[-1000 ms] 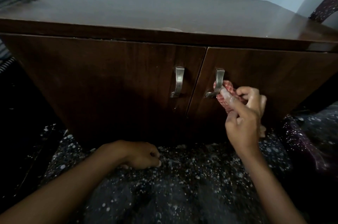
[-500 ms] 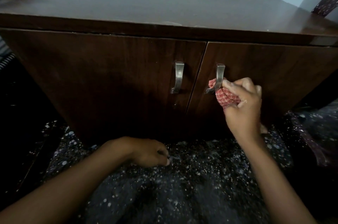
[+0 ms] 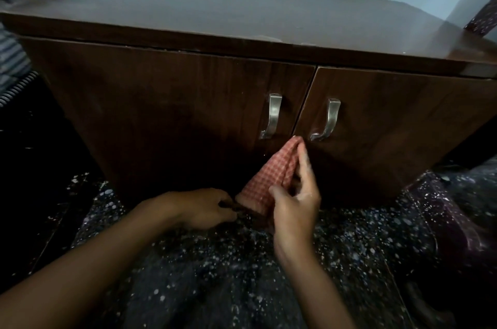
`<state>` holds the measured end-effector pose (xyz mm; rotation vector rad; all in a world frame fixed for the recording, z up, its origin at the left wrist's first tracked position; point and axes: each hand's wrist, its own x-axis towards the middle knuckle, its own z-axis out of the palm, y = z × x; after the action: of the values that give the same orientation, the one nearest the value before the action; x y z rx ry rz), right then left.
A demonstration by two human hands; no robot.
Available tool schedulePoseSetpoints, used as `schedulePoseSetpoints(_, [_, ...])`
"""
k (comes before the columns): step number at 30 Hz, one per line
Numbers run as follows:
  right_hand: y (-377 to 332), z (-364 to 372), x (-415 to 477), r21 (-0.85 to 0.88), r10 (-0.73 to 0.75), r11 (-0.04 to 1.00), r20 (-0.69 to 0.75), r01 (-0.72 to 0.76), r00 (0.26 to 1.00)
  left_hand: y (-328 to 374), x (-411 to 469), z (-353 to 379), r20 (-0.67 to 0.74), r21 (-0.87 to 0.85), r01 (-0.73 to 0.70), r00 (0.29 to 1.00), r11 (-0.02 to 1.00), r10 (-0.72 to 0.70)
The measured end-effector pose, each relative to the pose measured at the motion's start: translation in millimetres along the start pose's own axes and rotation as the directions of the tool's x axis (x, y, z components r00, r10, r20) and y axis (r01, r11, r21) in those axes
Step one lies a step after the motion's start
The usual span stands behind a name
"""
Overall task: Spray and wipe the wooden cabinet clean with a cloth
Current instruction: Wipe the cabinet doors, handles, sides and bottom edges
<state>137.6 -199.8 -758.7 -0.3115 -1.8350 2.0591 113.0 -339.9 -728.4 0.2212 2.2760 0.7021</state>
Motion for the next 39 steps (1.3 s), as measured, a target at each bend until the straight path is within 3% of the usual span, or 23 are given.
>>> schedulePoseSetpoints(3, [-15.7,4.5,3.2,0.124,0.031,0.992,-0.055,-0.024,0.998,5.5,-5.5,-2.3,-0.078,-0.287,-0.003,0.997,0.958,-0.02])
schedulePoseSetpoints(6, [-24.9,9.9,0.3,0.165,0.034,0.986,-0.049,-0.026,0.998,11.9,-10.4,-6.2,-0.117,-0.575,-0.049,0.993,0.817,-0.023])
schedulePoseSetpoints(11, [-45.6,19.4,5.1,0.257,0.075,0.965,-0.048,-0.061,0.996,19.7,-19.5,-13.5,-0.262,-0.774,-0.221,0.965,0.593,0.018])
schedulePoseSetpoints(16, [-46.8,31.1,2.2,0.265,0.152,0.956,-0.068,-0.129,0.986,31.2,-24.6,-12.0,-0.527,-0.729,-0.444,0.85,0.521,-0.014])
schedulePoseSetpoints(20, [-44.9,28.5,7.0,0.227,0.052,0.974,-0.124,-0.023,0.991,38.4,-24.2,-8.5,-0.652,-0.641,-0.564,0.758,0.521,0.018])
schedulePoseSetpoints(25, [-37.7,27.0,5.5,0.066,-0.112,0.988,-0.323,0.14,0.94,48.2,-22.8,-2.3,-0.721,-0.569,-0.632,0.691,0.526,0.05])
schedulePoseSetpoints(28, [-36.4,33.0,9.2,0.035,-0.129,0.989,-0.307,0.146,0.943,44.8,-22.9,-3.9,-0.745,-0.54,-0.628,0.667,0.56,0.03])
schedulePoseSetpoints(34, [-35.3,35.2,8.8,0.047,-0.084,0.994,-0.25,0.099,0.965,45.6,-22.4,0.2,-0.847,-0.402,-0.649,0.532,0.646,0.007])
schedulePoseSetpoints(39, [-34.2,26.2,20.8,0.091,-0.046,0.993,-0.257,0.071,0.965,56.8,-24.0,2.2,-0.829,-0.4,-0.665,0.556,0.63,0.061])
